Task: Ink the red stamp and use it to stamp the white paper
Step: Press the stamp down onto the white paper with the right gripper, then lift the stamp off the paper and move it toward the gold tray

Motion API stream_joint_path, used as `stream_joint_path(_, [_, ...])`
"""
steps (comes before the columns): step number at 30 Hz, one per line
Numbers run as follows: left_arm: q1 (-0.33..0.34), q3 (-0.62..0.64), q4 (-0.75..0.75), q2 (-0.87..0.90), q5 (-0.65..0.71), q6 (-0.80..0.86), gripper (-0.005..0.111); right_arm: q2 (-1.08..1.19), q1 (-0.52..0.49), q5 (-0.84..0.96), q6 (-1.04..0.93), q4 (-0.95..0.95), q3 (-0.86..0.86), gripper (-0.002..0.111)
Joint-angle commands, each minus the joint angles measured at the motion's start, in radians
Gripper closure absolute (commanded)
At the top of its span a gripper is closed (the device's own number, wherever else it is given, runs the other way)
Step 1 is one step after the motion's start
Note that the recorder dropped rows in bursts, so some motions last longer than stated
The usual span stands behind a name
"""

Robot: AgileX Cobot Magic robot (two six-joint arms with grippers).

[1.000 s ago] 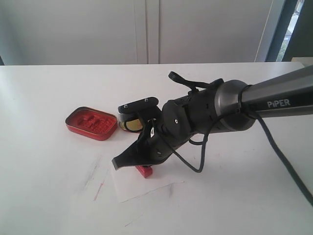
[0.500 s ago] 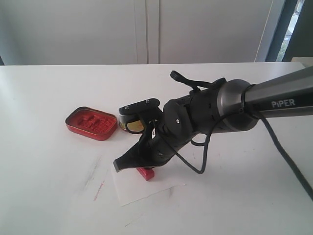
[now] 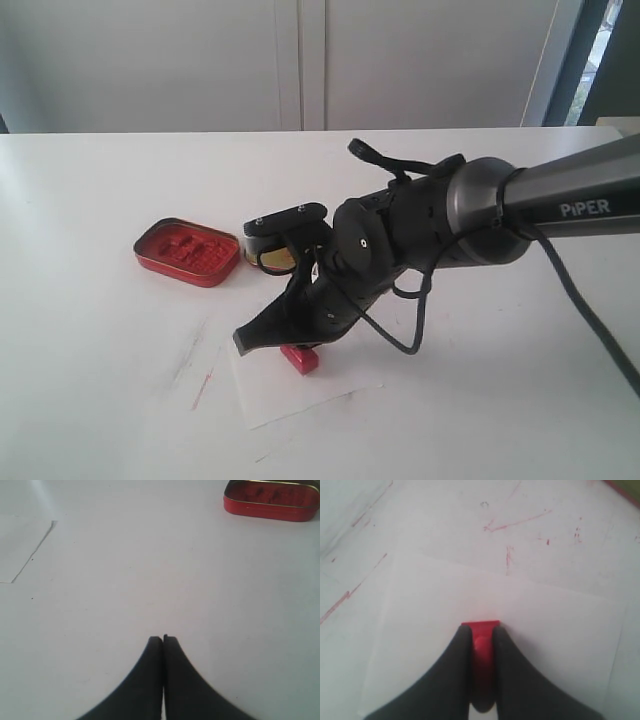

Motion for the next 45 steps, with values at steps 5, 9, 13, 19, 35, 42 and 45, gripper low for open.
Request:
stream_joint_path(5, [0.002,0.007,-0.003,-0.004,0.011,-0.001,0.107,-0.033,-0.002,0.006,0.006,-0.009,0.002,0.108])
stream_joint_path(9, [0.002,0.007,-0.003,-0.004,0.011,-0.001,0.107,-0.035,-0.002,-0.016,0.006,-0.019,0.002,0.108])
stream_joint_path(13, [0.002,0.007,-0.003,-0.004,0.011,-0.001,0.107,-0.035,-0.002,-0.017,0.000,-0.019,-0.008,0.108])
stream_joint_path(19, [0.002,0.007,-0.003,-0.004,0.011,-0.001,0.107,-0.044,-0.002,-0.013,0.007,-0.045,-0.041,0.108])
stream_joint_path(35, [0.002,0.007,-0.003,-0.004,0.011,-0.001,0.107,-0.054,-0.150,0.055,0.001,0.033,-0.103,0.108])
stream_joint_path(42, [0.002,0.007,-0.003,-0.004,0.011,-0.001,0.107,-0.054,-0.243,0.062,-0.238,0.330,-0.103,0.108])
stream_joint_path(45, [0.002,0.007,-0.003,-0.004,0.011,-0.001,0.107,-0.054,-0.262,0.076,-0.272,0.382,-0.100,0.108])
